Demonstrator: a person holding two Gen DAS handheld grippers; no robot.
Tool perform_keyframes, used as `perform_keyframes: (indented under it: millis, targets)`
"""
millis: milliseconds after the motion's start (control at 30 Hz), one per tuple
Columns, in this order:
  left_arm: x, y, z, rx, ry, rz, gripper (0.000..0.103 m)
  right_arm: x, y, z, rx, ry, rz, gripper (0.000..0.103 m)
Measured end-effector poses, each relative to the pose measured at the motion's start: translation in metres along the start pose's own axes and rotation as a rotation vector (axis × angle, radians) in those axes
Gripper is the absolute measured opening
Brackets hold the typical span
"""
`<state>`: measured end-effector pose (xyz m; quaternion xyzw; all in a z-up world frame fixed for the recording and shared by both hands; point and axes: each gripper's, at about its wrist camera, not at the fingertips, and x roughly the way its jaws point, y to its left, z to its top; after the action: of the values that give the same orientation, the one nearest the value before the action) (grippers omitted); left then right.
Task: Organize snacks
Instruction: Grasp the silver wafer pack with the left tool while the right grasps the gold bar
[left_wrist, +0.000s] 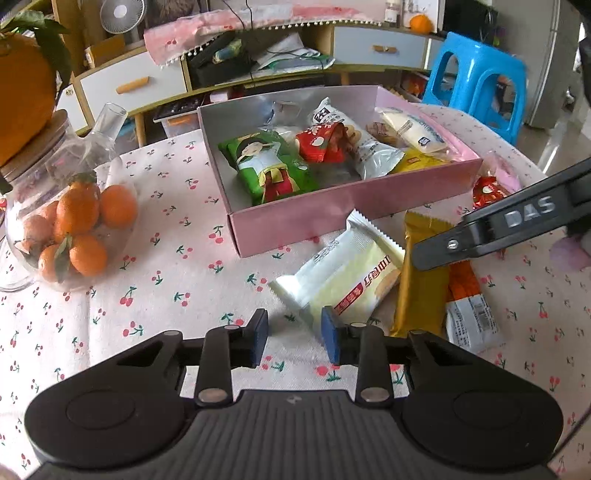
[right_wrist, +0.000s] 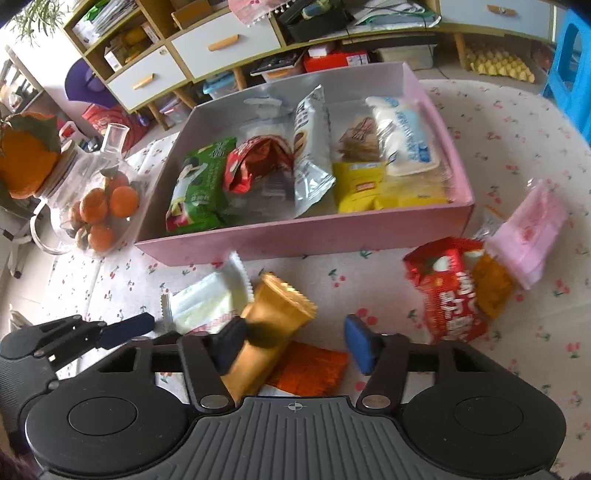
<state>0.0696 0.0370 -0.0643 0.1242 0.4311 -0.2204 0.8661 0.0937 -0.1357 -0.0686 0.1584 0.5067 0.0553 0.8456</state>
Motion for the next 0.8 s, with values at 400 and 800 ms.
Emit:
perform_keyframes:
  millis: [400,800]
  targets:
    - [0.000,-0.015,0.001,0.131,-0.008,-0.026,0.063,0.007,0.011,-0.008,-0.102,-0.023,0.005,0.027]
    - [0.020,-0.039,0.016,0.206,-0.050,-0.011,0.076,-0.011,-0.028,0.004,-0.020,-0.054,0.019,0.029]
